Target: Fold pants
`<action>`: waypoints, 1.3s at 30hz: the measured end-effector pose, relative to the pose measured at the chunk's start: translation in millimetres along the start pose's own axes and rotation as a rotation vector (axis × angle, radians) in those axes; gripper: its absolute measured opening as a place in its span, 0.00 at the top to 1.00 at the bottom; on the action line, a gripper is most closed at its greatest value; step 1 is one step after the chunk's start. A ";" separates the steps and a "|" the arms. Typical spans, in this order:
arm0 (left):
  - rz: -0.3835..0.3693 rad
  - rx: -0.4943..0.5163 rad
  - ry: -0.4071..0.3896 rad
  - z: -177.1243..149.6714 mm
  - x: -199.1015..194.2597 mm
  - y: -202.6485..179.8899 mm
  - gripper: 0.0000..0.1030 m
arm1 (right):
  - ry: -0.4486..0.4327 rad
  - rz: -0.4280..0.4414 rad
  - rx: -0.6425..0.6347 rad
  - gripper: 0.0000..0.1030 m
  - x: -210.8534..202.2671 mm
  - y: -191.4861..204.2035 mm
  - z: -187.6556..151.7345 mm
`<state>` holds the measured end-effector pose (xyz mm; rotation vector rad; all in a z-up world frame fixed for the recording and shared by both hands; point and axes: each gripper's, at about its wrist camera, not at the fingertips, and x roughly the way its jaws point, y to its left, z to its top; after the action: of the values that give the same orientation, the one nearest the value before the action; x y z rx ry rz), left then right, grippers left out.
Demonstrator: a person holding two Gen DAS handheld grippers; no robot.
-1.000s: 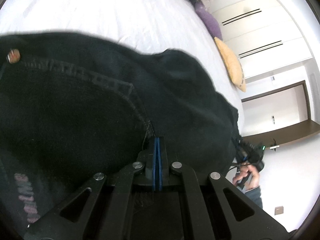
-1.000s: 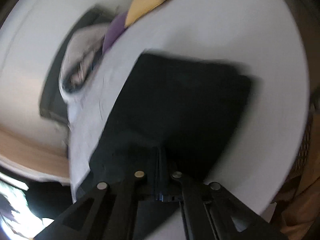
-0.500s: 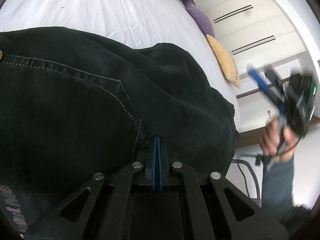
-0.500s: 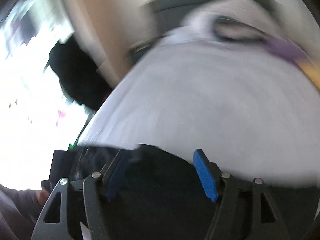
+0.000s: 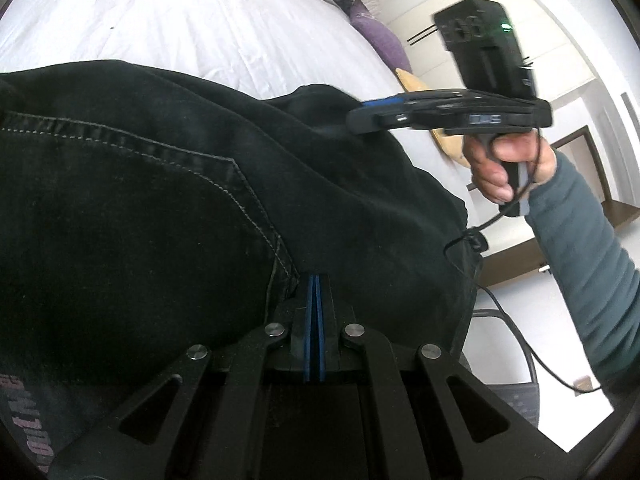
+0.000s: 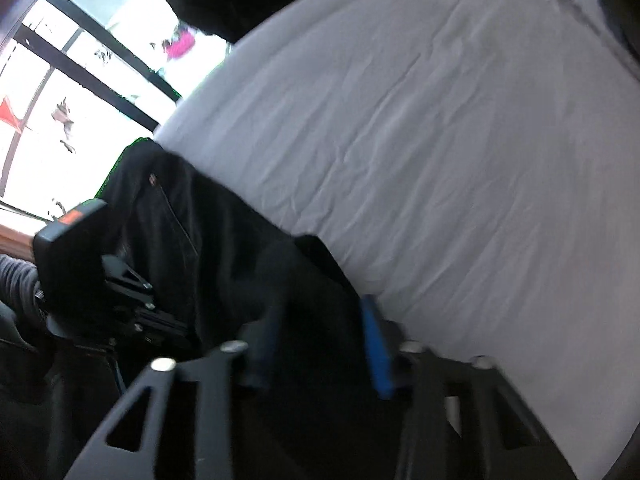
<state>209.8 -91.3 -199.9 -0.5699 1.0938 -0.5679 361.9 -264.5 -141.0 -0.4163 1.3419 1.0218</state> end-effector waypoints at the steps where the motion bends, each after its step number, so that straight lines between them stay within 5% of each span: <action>1: -0.001 0.001 0.000 -0.5 0.7 -0.7 0.99 | 0.006 0.000 -0.003 0.88 2.9 -0.7 1.5; 7: 0.009 0.011 -0.005 -1.8 2.9 -5.7 0.99 | -0.087 -0.088 0.098 0.98 8.3 -21.4 -1.1; 12: 0.011 0.016 -0.009 -1.3 -1.0 -11.2 0.99 | -0.295 -0.241 0.464 0.97 -23.2 -70.9 -39.5; 13: 0.012 0.017 -0.009 -1.3 -1.3 -11.8 0.99 | -0.342 -0.207 0.476 0.96 -31.0 -64.6 -45.5; 15: 0.013 0.017 -0.010 -1.3 -2.0 -12.8 0.99 | -0.440 -0.006 0.392 0.96 -40.9 -25.5 -54.1; 18: 0.020 0.022 -0.012 -1.8 -2.1 -14.4 0.99 | -0.408 0.175 0.217 0.96 -19.5 35.4 -54.0; 22: 0.031 0.026 -0.008 -2.3 -1.4 -17.3 0.99 | -0.250 0.106 0.212 1.00 36.7 33.1 -51.3; 24: 0.037 0.030 -0.007 -2.1 -1.0 -19.7 0.99 | -0.327 0.174 0.316 1.00 37.1 9.0 -54.8; 27: 0.041 0.031 -0.005 -2.0 -1.1 -22.3 0.99 | -0.487 -0.060 0.559 1.00 2.7 -39.2 -77.5; 29: 0.044 0.033 -0.006 -2.1 -0.5 -24.0 0.99 | -0.530 -0.199 0.779 0.88 -21.2 -70.3 -112.2; 31: 0.048 0.035 -0.008 -2.6 0.9 -26.0 0.99 | -0.642 -0.102 0.792 0.89 -42.2 -61.0 -136.5; 33: 0.050 0.037 -0.010 -3.0 1.7 -26.5 0.99 | -0.745 0.033 0.670 0.84 -59.7 -23.4 -151.0; 35: 0.058 0.037 -0.011 -3.2 2.1 -28.5 0.99 | -0.734 0.134 0.565 0.54 -56.3 6.0 -160.2; 37: 0.065 0.039 -0.010 -3.8 2.2 -30.6 0.99 | -0.680 0.134 0.509 0.48 -43.2 22.2 -170.6; 39: 0.066 0.037 -0.010 -5.2 2.6 -32.4 0.99 | -0.619 0.087 0.605 0.49 -25.5 7.3 -197.3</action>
<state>201.2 -117.2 -181.5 -0.5025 1.0869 -0.5259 240.8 -421.1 -162.1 0.3927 1.0321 0.6794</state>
